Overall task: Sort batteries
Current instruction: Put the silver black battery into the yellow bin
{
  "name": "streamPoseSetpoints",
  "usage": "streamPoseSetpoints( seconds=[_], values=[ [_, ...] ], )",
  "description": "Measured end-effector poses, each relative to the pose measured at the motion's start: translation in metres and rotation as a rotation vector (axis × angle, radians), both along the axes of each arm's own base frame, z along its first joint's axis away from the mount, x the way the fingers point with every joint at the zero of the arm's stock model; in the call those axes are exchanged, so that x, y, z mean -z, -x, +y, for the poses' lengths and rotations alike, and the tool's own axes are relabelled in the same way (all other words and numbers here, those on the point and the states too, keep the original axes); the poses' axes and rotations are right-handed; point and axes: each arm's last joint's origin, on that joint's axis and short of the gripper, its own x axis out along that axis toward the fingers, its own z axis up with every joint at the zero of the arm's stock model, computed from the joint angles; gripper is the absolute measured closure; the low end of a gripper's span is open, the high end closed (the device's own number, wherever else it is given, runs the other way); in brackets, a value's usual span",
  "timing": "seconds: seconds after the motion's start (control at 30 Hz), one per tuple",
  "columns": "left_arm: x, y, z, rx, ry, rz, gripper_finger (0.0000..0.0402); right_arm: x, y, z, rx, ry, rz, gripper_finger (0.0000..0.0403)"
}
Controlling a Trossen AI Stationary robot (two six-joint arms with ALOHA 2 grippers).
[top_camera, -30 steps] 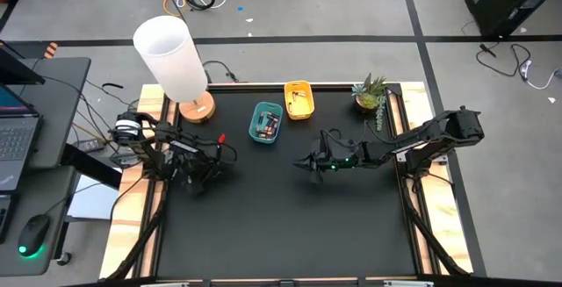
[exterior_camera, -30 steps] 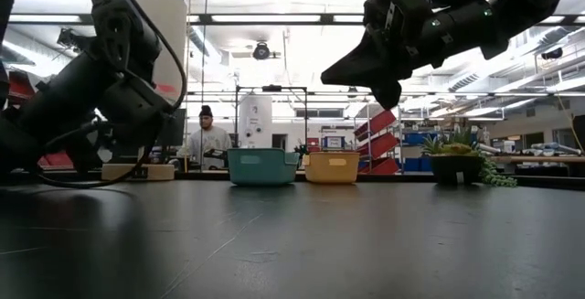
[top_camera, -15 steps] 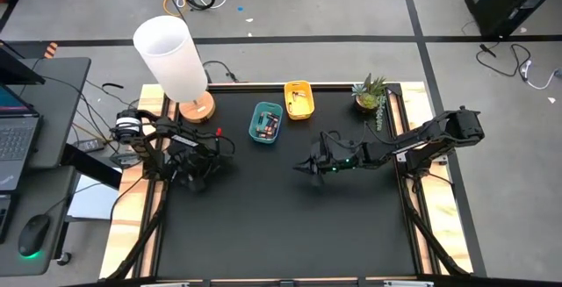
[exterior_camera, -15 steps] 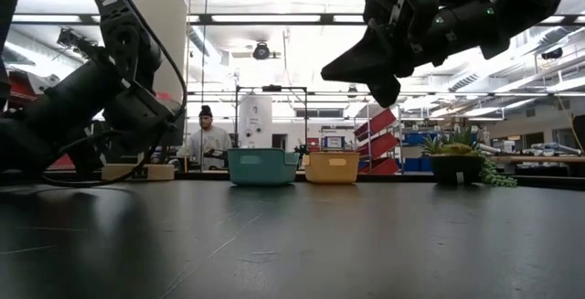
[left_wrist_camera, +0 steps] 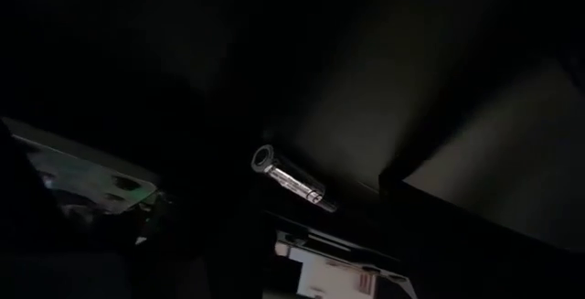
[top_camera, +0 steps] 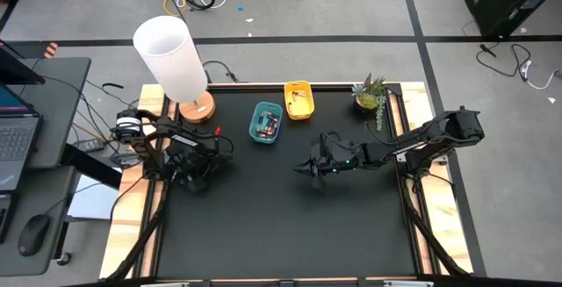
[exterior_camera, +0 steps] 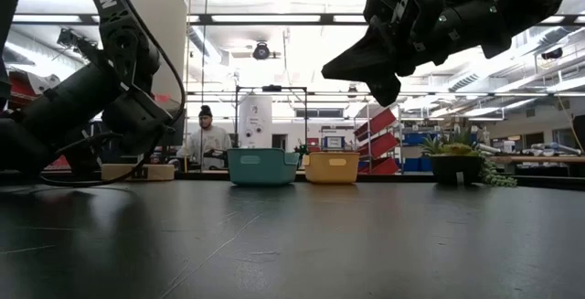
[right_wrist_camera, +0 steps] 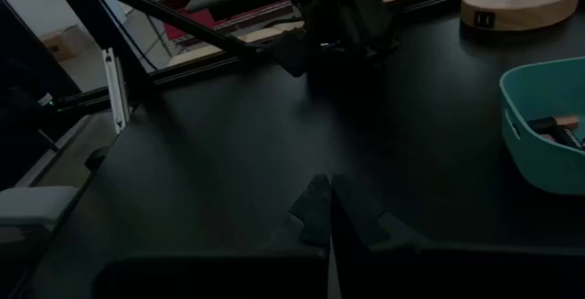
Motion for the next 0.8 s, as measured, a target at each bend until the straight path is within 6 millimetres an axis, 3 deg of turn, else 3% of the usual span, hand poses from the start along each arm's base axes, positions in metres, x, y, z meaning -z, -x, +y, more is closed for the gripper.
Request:
streamPoseSetpoints(
  seconds=[0.23, 0.57, 0.8],
  values=[
    [0.000, -0.002, -0.001, -0.013, 0.035, -0.018, 0.0180, -0.001, 0.000, 0.002, -0.019, 0.009, -0.007, 0.0401],
    [-0.004, -0.013, 0.000, 0.012, 0.072, -0.079, 0.0248, -0.001, 0.000, 0.002, -0.027, 0.028, -0.016, 0.0401],
    [-0.001, -0.010, -0.003, 0.024, 0.079, -0.092, 0.0271, -0.001, 0.000, 0.002, -0.031, 0.043, -0.017, 0.0401]
  ],
)
